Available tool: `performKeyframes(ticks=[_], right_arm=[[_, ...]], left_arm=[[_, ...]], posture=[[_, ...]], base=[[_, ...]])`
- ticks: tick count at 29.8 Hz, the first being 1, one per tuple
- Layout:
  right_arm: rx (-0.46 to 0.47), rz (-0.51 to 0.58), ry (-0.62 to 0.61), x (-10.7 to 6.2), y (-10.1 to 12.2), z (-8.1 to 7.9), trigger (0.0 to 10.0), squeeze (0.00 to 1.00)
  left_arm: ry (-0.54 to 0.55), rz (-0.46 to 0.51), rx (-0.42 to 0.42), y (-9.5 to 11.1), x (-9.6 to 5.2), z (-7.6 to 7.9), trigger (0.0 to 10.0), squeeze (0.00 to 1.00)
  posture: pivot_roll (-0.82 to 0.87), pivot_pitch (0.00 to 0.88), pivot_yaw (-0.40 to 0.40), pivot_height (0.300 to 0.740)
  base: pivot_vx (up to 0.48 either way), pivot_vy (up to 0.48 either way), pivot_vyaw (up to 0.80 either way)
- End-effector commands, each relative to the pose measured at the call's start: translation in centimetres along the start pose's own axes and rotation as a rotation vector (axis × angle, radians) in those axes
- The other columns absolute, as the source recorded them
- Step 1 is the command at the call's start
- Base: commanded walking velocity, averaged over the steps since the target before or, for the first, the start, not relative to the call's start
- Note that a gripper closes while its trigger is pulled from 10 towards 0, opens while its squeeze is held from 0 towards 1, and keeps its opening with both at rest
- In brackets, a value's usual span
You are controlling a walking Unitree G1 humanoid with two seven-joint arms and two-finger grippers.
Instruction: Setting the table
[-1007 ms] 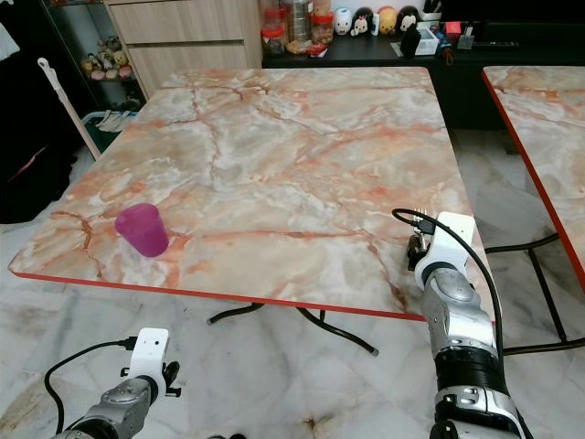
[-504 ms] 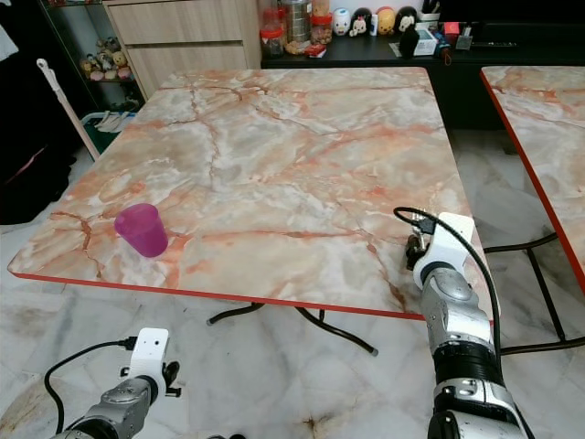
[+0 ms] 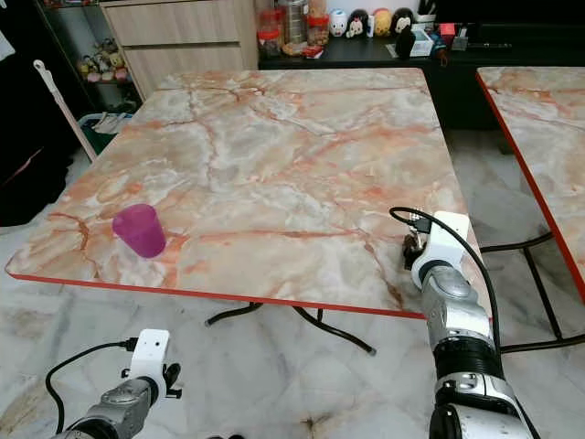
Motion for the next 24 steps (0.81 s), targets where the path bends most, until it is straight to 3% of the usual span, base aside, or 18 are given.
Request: performKeyframes(ticks=[1, 6, 13, 14, 15, 16, 24], right_arm=[[-0.025, -0.029, 0.06, 0.13, -0.33, -1.25, 10.0, 0.0], [-0.098, -0.038, 0.116, 0.06, -0.71, -2.04, 10.0, 0.0], [-0.084, -0.035, 0.117, 0.1, -0.68, -2.19, 10.0, 0.0], [-0.082, -0.033, 0.113, 0.12, -0.65, -2.11, 3.5, 0.0], [-0.083, -0.032, 0.109, 0.14, -0.62, -2.03, 2.2, 0.0], [-0.083, -0.031, 0.106, 0.16, -0.59, -1.95, 0.0, 0.0], [-0.088, -0.026, 0.115, 0.11, -0.49, -2.06, 0.0, 0.0]], left_arm=[[0.009, -0.018, 0.001, -0.37, -0.09, -0.47, 10.0, 0.0], [0.008, -0.021, 0.003, -0.38, -0.09, -0.48, 10.0, 0.0], [0.003, -0.024, 0.003, -0.41, -0.09, -0.44, 10.0, 0.0], [0.003, -0.025, 0.003, -0.42, -0.09, -0.44, 10.0, 0.0], [0.002, -0.025, 0.003, -0.42, -0.09, -0.44, 10.0, 0.0], [0.0, -0.026, 0.002, -0.42, -0.09, -0.43, 10.0, 0.0], [-0.005, -0.029, 0.002, -0.44, -0.08, -0.37, 10.0, 0.0]], posture=[[-0.07, 0.085, 0.072, 0.74], [-0.07, 0.085, 0.072, 0.74], [-0.06, 0.086, 0.071, 0.74], [-0.06, 0.086, 0.071, 0.74], [-0.06, 0.086, 0.071, 0.74], [-0.06, 0.086, 0.071, 0.74], [-0.07, 0.086, 0.072, 0.74]], base=[[0.0, 0.0, 0.0], [0.0, 0.0, 0.0], [0.0, 0.0, 0.0], [0.0, 0.0, 0.0], [0.0, 0.0, 0.0], [0.0, 0.0, 0.0], [0.0, 0.0, 0.0]])
Point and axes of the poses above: a point about 5 cm out from each wrist's last joint towards the gripper, its own x axis pointing out of the wrist towards the gripper, its own y axis along the axis of the wrist's last joint, z = x × y, the point moved 2 cm from there along x, pointing out of the wrist towards the gripper, and after that the axes turned 13 degrees about -x, right-handed, at the moved point
